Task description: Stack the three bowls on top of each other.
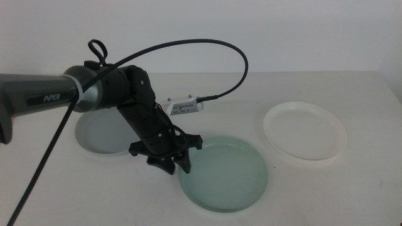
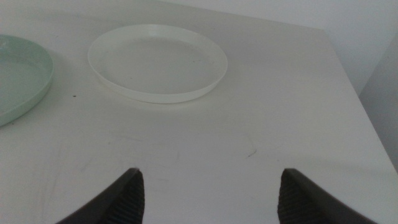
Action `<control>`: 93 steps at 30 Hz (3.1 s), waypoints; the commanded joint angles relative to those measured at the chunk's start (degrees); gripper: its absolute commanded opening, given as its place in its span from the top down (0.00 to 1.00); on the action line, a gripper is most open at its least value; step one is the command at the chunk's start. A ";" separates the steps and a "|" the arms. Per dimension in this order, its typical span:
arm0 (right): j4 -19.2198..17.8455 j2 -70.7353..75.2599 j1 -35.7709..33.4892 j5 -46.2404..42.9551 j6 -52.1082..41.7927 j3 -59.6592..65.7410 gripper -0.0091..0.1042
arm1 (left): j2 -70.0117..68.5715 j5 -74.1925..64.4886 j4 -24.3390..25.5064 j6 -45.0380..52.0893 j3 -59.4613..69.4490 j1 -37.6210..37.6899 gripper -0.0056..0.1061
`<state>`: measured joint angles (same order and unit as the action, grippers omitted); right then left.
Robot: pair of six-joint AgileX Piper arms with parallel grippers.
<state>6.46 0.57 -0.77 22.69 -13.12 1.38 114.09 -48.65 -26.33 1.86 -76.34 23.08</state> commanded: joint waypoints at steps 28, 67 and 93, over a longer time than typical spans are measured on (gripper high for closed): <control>-0.19 1.53 0.20 -4.35 -0.48 -0.15 0.44 | -31.44 -2.00 34.95 -16.11 -1.58 -7.34 0.01; -0.19 1.53 0.20 -4.35 -0.48 -0.15 0.44 | 7.21 0.93 14.13 5.94 -18.61 -27.09 0.06; -0.17 1.53 0.20 -4.35 -0.48 -0.15 0.44 | -0.74 -4.97 14.27 4.66 -18.70 -27.03 0.95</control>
<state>6.46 0.57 -0.77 22.64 -13.12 1.38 119.16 -53.46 -10.30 6.93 -93.61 -4.11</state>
